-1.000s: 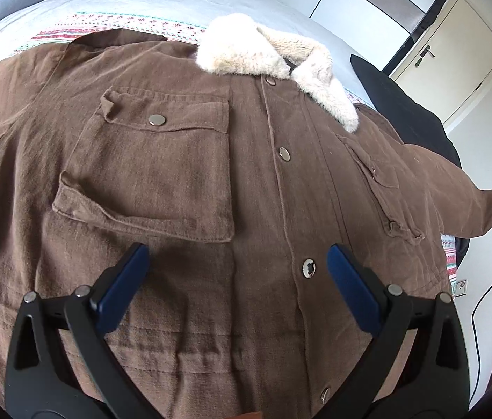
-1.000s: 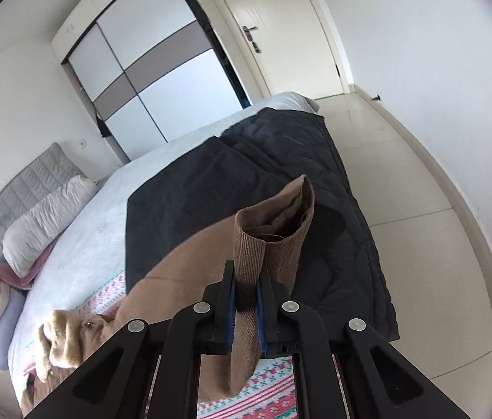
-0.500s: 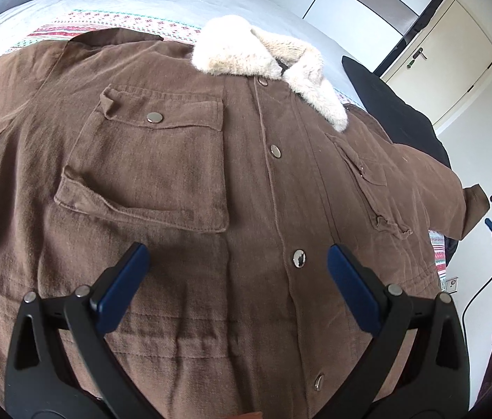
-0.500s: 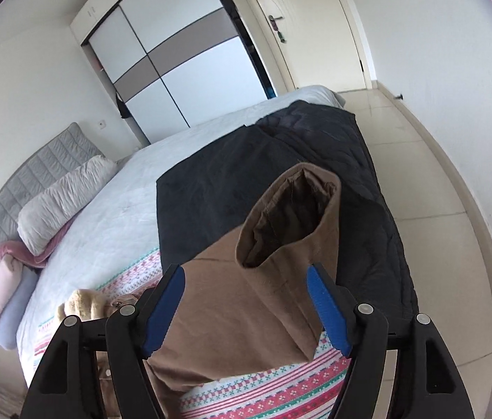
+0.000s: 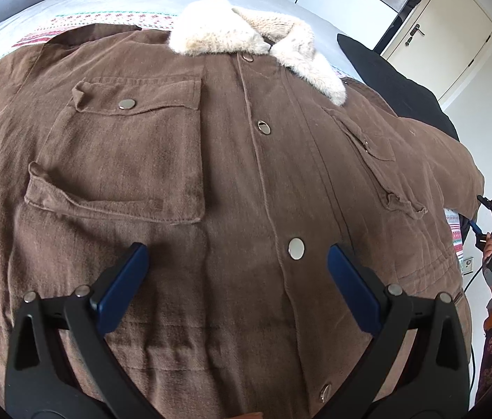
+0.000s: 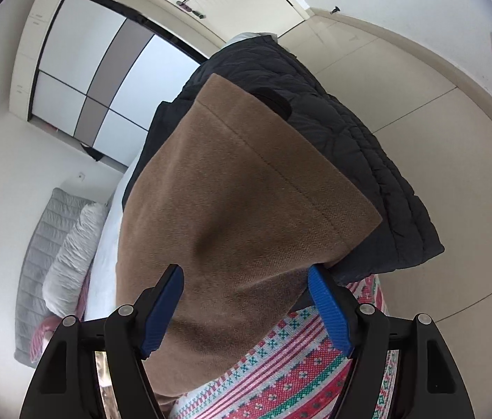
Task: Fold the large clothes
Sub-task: 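Lift the sleeve and fold it across the jacket body with the right gripper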
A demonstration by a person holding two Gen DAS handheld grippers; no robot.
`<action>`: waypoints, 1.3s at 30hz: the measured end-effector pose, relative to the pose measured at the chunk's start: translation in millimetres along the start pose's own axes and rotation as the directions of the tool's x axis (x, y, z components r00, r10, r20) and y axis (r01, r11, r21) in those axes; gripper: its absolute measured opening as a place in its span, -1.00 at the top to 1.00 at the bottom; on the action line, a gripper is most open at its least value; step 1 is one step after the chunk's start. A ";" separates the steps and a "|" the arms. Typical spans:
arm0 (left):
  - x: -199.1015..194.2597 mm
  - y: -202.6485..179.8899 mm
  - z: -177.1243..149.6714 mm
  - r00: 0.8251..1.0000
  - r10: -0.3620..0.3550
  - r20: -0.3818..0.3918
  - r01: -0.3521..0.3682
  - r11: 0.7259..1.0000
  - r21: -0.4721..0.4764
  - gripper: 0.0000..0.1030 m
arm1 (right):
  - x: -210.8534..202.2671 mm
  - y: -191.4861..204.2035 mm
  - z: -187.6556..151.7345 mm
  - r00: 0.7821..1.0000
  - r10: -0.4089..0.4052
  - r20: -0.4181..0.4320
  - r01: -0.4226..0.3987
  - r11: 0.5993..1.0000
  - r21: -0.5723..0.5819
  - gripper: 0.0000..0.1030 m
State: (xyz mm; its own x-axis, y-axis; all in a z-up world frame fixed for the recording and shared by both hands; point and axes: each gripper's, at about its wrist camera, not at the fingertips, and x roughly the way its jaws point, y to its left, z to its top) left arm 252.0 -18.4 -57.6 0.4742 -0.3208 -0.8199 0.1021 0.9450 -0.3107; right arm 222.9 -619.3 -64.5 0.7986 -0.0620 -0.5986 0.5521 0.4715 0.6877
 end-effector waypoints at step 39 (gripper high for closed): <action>-34.8 40.1 35.4 0.894 -0.405 0.190 0.434 0.889 -0.148 -0.96 | -27.7 381.1 -297.0 0.854 0.304 -0.422 -0.520 0.467 -0.715 0.76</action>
State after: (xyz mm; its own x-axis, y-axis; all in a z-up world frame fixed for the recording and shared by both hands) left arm 270.5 32.9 -24.4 0.5486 -0.6576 -0.5163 0.1667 0.6912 -0.7032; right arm 340.0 -176.7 92.1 0.7486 0.4620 -0.4756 -0.3287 0.8815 0.3390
